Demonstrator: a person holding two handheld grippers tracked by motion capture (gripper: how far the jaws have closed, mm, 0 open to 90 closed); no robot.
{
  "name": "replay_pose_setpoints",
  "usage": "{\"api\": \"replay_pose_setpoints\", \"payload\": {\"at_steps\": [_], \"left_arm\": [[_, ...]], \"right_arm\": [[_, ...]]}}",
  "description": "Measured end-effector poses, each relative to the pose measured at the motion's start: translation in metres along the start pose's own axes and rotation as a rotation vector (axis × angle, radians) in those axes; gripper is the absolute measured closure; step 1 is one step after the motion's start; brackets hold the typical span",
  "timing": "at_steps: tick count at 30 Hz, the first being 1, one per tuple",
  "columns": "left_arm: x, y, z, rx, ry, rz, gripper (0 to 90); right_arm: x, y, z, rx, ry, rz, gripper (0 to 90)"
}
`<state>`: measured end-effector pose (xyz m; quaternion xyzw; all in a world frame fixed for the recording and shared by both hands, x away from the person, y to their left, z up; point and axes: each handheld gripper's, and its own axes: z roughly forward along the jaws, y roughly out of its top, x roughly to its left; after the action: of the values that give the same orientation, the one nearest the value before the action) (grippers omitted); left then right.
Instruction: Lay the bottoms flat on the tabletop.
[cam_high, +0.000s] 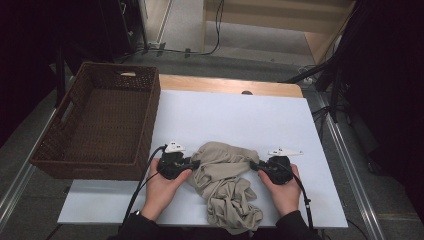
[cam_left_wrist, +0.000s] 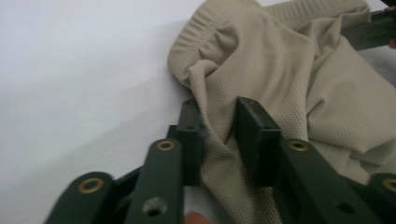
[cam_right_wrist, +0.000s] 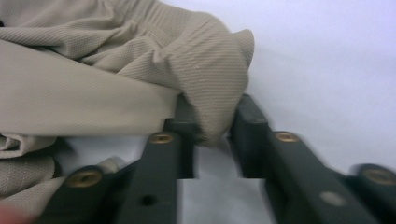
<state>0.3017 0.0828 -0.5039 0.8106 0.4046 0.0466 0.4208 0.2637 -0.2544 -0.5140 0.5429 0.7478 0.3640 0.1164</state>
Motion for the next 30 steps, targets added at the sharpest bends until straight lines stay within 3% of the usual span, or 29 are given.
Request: {"api": "replay_pose_setpoints", "payload": {"at_steps": [1, 3, 7, 9, 11, 13, 15, 16, 17, 18, 19, 20, 22, 25, 28, 30], "left_arm": [[0.0, 0.001, -0.001, -0.01, 0.003, 0.003, 75.0], [0.0, 0.005, -0.004, -0.049, 0.017, 0.001, 77.1], [0.001, 0.02, -0.006, -0.123, 0.059, -0.001, 79.8], [0.003, 0.034, -0.007, -0.177, 0.096, -0.003, 81.3], [0.004, 0.041, -0.007, -0.2, 0.099, 0.001, 82.9], [0.005, 0.053, -0.006, -0.231, 0.126, 0.01, 83.8], [0.008, 0.062, -0.002, -0.233, 0.125, -0.004, 83.3], [0.009, 0.065, 0.001, -0.222, 0.115, -0.015, 80.5], [0.009, 0.066, 0.006, -0.204, 0.095, -0.025, 73.1], [0.007, 0.066, 0.01, -0.186, 0.065, -0.026, 64.4], [0.004, 0.065, 0.015, -0.174, 0.043, -0.016, 64.4], [0.001, 0.063, 0.019, -0.16, 0.023, -0.007, 58.0], [-0.006, 0.059, 0.027, -0.135, -0.009, 0.008, 54.3], [-0.014, 0.055, 0.037, -0.107, -0.037, 0.024, 47.1], [-0.018, 0.054, 0.046, -0.086, -0.046, 0.025, 45.2], [-0.02, 0.055, 0.051, -0.065, -0.044, 0.022, 44.5]], "right_arm": [[-0.002, 0.005, -0.003, -0.017, -0.018, -0.029, 80.7], [-0.003, 0.007, -0.005, -0.024, -0.027, -0.033, 81.6], [-0.015, 0.03, -0.016, -0.059, -0.119, -0.094, 82.5], [-0.031, 0.053, -0.021, -0.091, -0.184, -0.119, 82.6], [-0.042, 0.071, -0.026, -0.121, -0.229, -0.152, 82.7], [-0.047, 0.08, -0.028, -0.136, -0.253, -0.154, 82.7], [-0.061, 0.098, -0.033, -0.205, -0.264, -0.145, 82.0], [-0.065, 0.103, -0.033, -0.219, -0.264, -0.134, 80.1], [-0.071, 0.108, -0.031, -0.21, -0.262, -0.109, 70.5], [-0.082, 0.112, -0.023, -0.146, -0.262, -0.048, 48.0], [-0.082, 0.112, -0.023, -0.146, -0.262, -0.048, 48.0], [-0.087, 0.105, -0.022, -0.125, -0.283, -0.011, 41.1], [-0.087, 0.1, -0.022, -0.134, -0.274, 0.001, 37.7], [-0.081, 0.073, -0.018, -0.102, -0.224, -0.001, 34.7], [-0.076, 0.062, -0.016, -0.092, -0.18, -0.012, 34.4], [-0.064, 0.044, -0.015, -0.077, -0.197, -0.004, 33.3]]}}
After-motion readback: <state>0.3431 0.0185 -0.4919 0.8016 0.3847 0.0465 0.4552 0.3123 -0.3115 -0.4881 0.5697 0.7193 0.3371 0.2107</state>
